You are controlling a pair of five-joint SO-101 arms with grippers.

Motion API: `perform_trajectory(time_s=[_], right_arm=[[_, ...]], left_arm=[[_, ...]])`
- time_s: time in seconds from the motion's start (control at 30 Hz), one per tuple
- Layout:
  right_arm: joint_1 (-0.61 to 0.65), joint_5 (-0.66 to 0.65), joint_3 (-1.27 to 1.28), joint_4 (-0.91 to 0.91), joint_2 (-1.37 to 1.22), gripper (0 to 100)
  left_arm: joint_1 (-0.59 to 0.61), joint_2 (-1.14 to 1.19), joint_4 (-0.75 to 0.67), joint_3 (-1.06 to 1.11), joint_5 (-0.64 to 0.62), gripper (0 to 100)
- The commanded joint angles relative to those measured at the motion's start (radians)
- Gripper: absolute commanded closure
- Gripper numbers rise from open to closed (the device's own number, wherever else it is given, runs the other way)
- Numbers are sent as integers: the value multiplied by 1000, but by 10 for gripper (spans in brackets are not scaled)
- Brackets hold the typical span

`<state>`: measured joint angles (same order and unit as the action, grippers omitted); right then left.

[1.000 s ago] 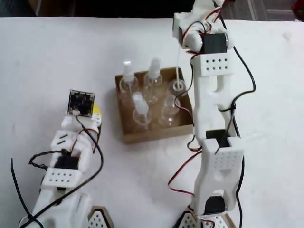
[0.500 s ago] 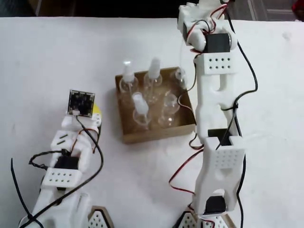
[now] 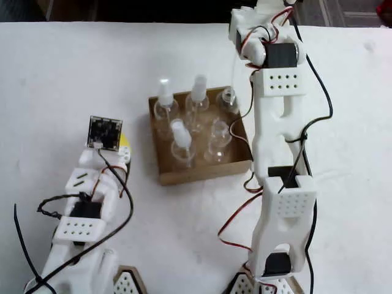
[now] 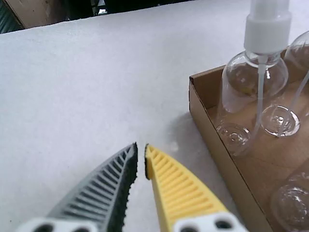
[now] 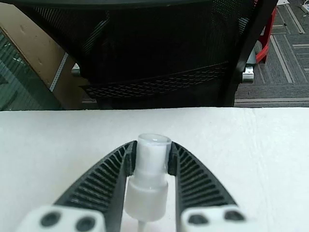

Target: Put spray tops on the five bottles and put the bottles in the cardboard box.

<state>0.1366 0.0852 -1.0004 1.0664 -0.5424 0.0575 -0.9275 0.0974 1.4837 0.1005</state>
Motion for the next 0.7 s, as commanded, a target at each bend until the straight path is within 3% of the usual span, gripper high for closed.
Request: perform_trajectory(time_s=[0.0,0.43,0.67], right_arm=[[1,11,-20,19,120,983],[13,9,-28,25,315,983],[50,11,-25,220,610,983]], left_arm=[[-13,-1,-32,-9,11,965],[-13,-1,-32,-9,11,965],[-13,-1,-32,-9,11,965]])
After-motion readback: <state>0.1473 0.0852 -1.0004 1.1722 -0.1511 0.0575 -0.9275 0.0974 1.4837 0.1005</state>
